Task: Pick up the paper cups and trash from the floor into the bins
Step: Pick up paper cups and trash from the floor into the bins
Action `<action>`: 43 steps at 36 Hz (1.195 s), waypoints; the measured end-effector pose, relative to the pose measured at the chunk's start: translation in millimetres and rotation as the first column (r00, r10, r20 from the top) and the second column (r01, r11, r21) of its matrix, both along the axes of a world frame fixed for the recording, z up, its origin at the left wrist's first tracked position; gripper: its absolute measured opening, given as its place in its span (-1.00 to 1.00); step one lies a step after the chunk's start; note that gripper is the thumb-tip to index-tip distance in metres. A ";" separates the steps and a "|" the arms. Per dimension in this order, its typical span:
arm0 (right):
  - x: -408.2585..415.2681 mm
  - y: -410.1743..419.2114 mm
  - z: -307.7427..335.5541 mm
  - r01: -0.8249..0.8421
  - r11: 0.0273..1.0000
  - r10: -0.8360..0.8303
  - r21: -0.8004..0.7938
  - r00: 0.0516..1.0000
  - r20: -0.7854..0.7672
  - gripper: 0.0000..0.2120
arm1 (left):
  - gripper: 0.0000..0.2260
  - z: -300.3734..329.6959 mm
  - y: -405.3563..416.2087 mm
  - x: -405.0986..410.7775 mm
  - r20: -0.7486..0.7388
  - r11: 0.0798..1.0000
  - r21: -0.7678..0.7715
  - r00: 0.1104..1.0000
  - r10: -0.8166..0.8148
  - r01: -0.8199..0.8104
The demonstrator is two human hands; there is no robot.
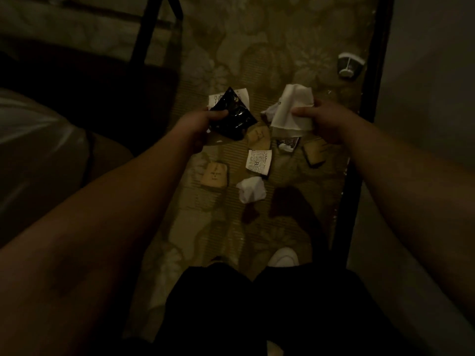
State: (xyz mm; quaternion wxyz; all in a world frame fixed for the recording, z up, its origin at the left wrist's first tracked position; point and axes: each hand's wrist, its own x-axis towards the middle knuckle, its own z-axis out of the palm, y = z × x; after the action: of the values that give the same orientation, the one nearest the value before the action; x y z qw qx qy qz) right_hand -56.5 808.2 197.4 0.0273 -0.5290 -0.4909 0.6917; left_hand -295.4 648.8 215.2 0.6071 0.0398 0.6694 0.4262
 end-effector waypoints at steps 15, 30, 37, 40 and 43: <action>-84.1 -68.6 273.4 -0.148 0.986 0.147 -0.082 0.989 -0.015 -0.53 | -0.64 266.4 -106.6 -42.5 0.109 0.942 -0.012 0.936 0.336 -0.337; -178.0 -231.9 419.2 -0.557 0.821 0.554 -0.120 0.830 -0.063 -0.69 | -0.61 400.4 -336.9 -35.2 0.091 0.611 0.058 0.613 0.784 -0.790; -211.8 -341.9 435.0 -0.712 0.691 0.713 -0.127 0.700 -0.047 -0.62 | -0.68 395.3 -463.4 -13.0 0.024 0.425 0.062 0.427 0.904 -0.903; -221.2 -396.0 430.6 -0.776 0.615 0.781 -0.139 0.624 -0.026 -0.64 | -0.73 384.3 -518.3 7.1 0.010 0.359 0.033 0.359 0.933 -0.933; -226.7 -452.1 419.5 -0.839 0.520 0.850 -0.161 0.526 0.005 -0.68 | -0.75 369.2 -573.5 34.6 0.039 0.255 -0.021 0.254 0.967 -0.967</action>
State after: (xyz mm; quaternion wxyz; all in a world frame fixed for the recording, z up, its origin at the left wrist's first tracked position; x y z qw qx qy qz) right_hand -283.1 356.2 616.9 -0.3685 -0.2531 -0.6373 0.6277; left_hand -260.8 75.3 584.5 0.2350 -0.3843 0.5395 0.7114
